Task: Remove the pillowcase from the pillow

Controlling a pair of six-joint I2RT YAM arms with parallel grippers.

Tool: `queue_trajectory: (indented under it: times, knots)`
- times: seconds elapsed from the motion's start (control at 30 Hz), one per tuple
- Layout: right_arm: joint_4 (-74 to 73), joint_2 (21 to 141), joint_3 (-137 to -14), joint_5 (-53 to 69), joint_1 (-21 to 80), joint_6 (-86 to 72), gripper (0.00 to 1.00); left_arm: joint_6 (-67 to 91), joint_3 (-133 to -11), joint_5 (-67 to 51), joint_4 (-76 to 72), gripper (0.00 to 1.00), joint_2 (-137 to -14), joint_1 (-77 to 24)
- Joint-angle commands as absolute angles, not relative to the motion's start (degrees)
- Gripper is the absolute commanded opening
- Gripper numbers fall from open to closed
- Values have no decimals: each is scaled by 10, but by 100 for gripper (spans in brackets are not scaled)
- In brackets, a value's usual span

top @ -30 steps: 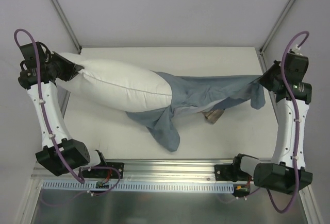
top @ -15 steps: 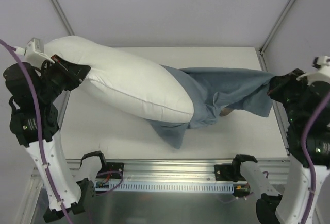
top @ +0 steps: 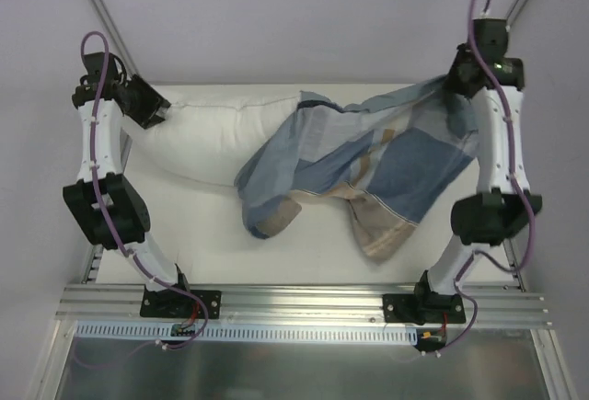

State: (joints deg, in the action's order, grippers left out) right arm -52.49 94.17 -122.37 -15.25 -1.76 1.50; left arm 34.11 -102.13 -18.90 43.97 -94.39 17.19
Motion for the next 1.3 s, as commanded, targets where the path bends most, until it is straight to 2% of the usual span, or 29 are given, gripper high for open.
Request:
queue_trajectory:
  times: [0.0,0.03,0.07,0.13,0.23,0.47,0.63,0.77,1.0,1.13,1.23,1.27]
  knots:
    - [-641,1034,-1231,-126,-5,32,36,337,-1003,-190,424,49,-954,161]
    - [-633,1029,-1213,-123,-1,32,47,332,-998,-189,424,59,-954,160]
    - [-619,1018,-1189,-120,-1,29,68,327,-995,-189,423,69,-954,159]
    - [-565,963,-1107,-95,-1,24,81,312,-992,-189,422,78,-947,158]
    - [-515,883,-1021,-68,10,9,89,298,-997,-185,424,79,-935,157]
    - [-454,741,-846,-31,59,9,94,275,-989,-152,424,81,-897,134]
    - [-430,707,-728,-54,193,-20,99,265,-976,-143,422,83,-903,118]
    - [-407,745,-663,-73,277,-60,100,269,-973,-168,423,83,-930,109]
    - [-355,897,-699,-99,340,-81,100,259,-975,-175,421,87,-958,49]
    - [-304,962,-686,-156,343,-110,96,269,-958,-162,414,84,-981,15]
    - [-293,987,-667,-180,340,-130,63,277,-955,-165,406,70,-1000,11]
    - [-291,985,-653,-192,337,-137,33,279,-956,-166,403,53,-1012,11]
